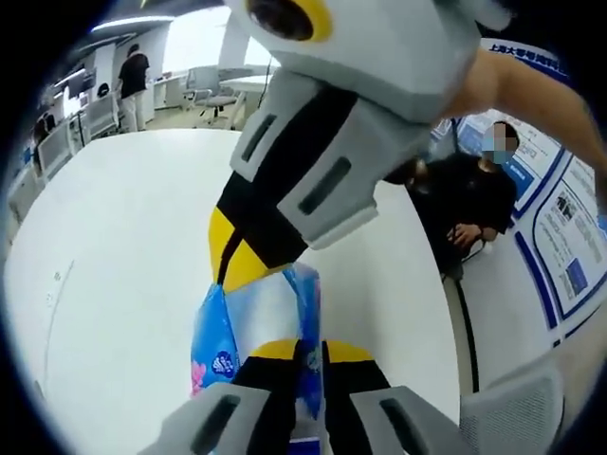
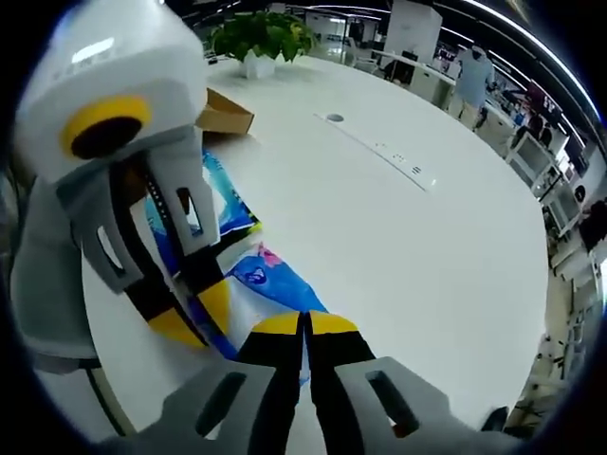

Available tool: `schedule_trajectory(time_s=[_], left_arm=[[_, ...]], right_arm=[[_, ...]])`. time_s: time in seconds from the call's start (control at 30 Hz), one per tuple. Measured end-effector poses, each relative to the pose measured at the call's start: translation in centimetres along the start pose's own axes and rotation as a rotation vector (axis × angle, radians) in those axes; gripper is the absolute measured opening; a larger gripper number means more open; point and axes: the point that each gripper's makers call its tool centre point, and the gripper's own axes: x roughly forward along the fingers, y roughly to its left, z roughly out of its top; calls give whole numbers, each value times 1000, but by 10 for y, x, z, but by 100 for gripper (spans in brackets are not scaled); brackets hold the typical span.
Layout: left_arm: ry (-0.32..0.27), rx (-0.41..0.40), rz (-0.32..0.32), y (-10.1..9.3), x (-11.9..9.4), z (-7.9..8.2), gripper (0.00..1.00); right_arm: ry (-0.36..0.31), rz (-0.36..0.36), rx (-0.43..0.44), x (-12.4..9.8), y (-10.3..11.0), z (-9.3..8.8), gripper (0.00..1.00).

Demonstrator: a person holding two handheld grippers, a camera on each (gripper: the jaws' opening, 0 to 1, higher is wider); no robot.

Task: Operate the shoe box by opening the lid, removing the specified soft item, and placing it in the target area until the item is outside and the box remains undamaged.

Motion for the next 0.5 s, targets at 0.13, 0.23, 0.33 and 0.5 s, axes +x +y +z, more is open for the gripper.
schedule_trajectory(time_s=[0.13, 0.23, 0.33, 0.5], left_arm=[[-6, 17, 12, -1, -6, 2, 12], [-10, 19, 21, -1, -12, 2, 16], [-12, 28, 40, 1, -18, 1, 18], [-35, 12, 62, 2, -31, 2, 22]], right_arm=[[-10, -4, 7, -5, 1, 2, 1], [-20, -11, 13, -10, 2, 4, 2], [-26, -14, 21, -15, 4, 6, 7], [-34, -22, 23, -22, 8, 9, 12]])
